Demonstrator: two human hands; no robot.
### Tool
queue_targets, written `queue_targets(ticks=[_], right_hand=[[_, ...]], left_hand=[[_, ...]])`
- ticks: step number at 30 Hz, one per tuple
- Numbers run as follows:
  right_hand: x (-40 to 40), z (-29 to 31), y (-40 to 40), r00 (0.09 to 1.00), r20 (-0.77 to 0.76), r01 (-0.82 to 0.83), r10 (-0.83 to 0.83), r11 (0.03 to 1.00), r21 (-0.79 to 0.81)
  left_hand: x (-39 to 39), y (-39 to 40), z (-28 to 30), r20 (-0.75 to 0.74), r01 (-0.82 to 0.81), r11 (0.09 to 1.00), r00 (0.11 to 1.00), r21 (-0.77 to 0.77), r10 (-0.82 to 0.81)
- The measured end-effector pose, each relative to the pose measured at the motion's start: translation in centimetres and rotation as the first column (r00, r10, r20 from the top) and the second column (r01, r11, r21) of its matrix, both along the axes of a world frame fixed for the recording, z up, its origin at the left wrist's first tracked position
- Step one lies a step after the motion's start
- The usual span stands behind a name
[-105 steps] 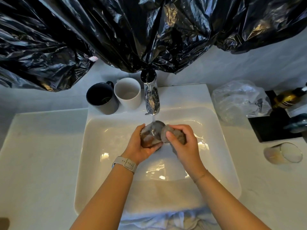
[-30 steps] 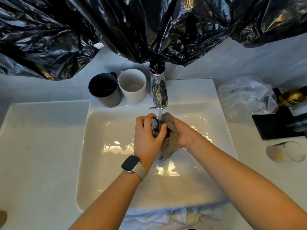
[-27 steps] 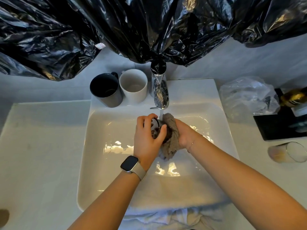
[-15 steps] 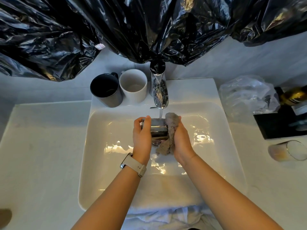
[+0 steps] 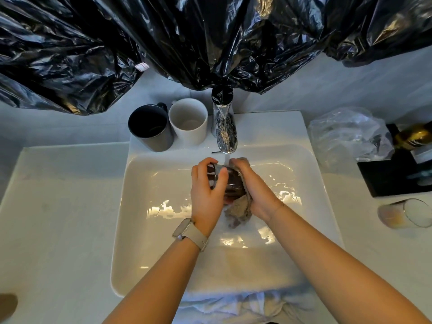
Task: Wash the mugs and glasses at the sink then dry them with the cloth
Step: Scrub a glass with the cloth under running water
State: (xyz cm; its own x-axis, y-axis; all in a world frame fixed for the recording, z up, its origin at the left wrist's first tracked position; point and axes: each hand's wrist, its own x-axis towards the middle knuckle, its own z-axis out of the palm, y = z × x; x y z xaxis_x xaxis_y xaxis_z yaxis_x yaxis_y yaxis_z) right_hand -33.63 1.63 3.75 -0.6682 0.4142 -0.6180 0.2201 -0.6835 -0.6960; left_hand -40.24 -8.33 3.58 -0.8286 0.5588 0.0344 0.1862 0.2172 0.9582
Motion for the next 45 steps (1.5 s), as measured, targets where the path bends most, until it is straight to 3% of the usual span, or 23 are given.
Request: queue_targets(ticks=[2,4,5,6,7,9,11,12,15,17,19,21,23,25,26,30,32,34,37,40,45], right_hand=[[0.1,-0.1,-1.1,0.994,-0.046,0.108,-0.099,0.965,0.239],[0.3,-0.1,-1.8,0.988,-0.069,0.155,-0.138,0.874,0.461],[0.4,-0.3,-1.8,0.987,-0.086,0.161,-0.135,0.835,0.527],[0.4,-0.4,-1.8,0.987,-0.100,0.162,-0.127,0.815,0.556],[0.4,-0.5,-1.7,0.987,-0.107,0.157,-0.117,0.820,0.551],[-0.3,-0.4,-1.2,0.990,-0.103,0.129,-0.093,0.890,0.438],[-1.1,-0.2,0.0,0.996,-0.081,0.058,-0.040,0.971,0.232],[-1.4,0.0,0.8,0.999,-0.049,-0.006,0.011,0.995,0.101],[-1.7,0.7,2.4,0.978,-0.002,-0.206,0.211,0.953,-0.223],[-1.6,0.2,2.2,0.976,0.009,-0.206,0.216,0.940,-0.272],[-1.5,-0.8,0.9,0.995,0.035,-0.086,0.090,0.990,-0.113],[-1.3,-1.3,-0.8,0.996,0.020,0.084,-0.092,0.965,0.250],[-0.7,-1.0,-1.8,0.987,-0.005,0.137,-0.162,0.819,0.557],[-0.1,-1.2,-2.0,0.992,-0.037,0.117,-0.124,0.735,0.668],[0.1,-1.4,-2.1,0.992,-0.044,0.116,-0.117,0.728,0.675],[-0.6,-1.5,-1.6,0.959,0.022,0.227,-0.283,0.811,0.539],[-1.0,-1.5,-1.1,0.947,0.060,0.292,-0.316,0.922,0.253],[-1.2,-1.3,-0.6,0.955,0.092,0.293,-0.283,0.947,-0.132],[-1.3,-1.1,-0.2,0.987,0.059,0.159,-0.147,0.910,-0.383],[-1.5,-1.1,-0.8,0.992,0.043,0.123,-0.116,0.894,-0.432],[-0.3,-1.1,-1.3,0.990,0.068,0.140,-0.123,0.922,-0.362]], left_hand=[[0.0,1.1,0.1,0.278,-0.136,0.991,0.952,0.005,0.129],[-0.5,1.9,0.5,0.667,-0.218,0.976,0.726,-0.009,0.168],[-0.8,2.0,0.6,0.784,-0.217,0.976,0.607,0.005,0.132],[-1.0,2.1,0.8,0.828,-0.199,0.980,0.552,0.018,0.097],[-1.1,2.2,0.8,0.825,-0.188,0.982,0.559,0.027,0.084],[-0.8,2.3,0.8,0.653,-0.204,0.979,0.742,0.005,0.151],[-0.5,1.9,0.8,0.283,-0.201,0.980,0.939,-0.004,0.194],[-0.3,1.6,0.6,0.114,-0.161,0.987,0.981,0.005,0.160],[-0.8,0.3,-0.6,-0.201,0.088,0.995,0.975,-0.044,-0.095],[-1.5,-0.1,-1.2,-0.231,0.176,0.981,0.954,-0.078,-0.189],[-1.7,0.2,-1.2,-0.093,0.109,0.994,0.990,-0.018,-0.110],[-1.3,0.7,-0.9,0.233,-0.032,0.998,0.972,0.047,0.020],[-1.0,0.9,-0.7,0.531,-0.115,0.992,0.845,0.053,0.070],[-1.0,0.9,-0.5,0.676,-0.107,0.994,0.735,0.024,0.063],[-1.0,0.9,-0.3,0.689,-0.084,0.996,0.723,0.011,0.053],[-0.7,1.2,0.2,0.558,-0.006,1.000,0.830,-0.024,0.018],[-0.6,0.9,0.3,0.412,0.044,0.997,0.911,-0.057,-0.017],[-1.1,0.2,0.2,0.309,0.116,0.989,0.948,-0.092,-0.082],[-1.2,-1.2,-0.3,0.430,0.174,0.985,0.888,0.008,-0.160],[-1.0,-1.5,-0.4,0.489,0.198,0.980,0.851,0.038,-0.191],[-1.2,-1.1,-0.5,0.395,0.232,0.971,0.888,0.058,-0.236]])
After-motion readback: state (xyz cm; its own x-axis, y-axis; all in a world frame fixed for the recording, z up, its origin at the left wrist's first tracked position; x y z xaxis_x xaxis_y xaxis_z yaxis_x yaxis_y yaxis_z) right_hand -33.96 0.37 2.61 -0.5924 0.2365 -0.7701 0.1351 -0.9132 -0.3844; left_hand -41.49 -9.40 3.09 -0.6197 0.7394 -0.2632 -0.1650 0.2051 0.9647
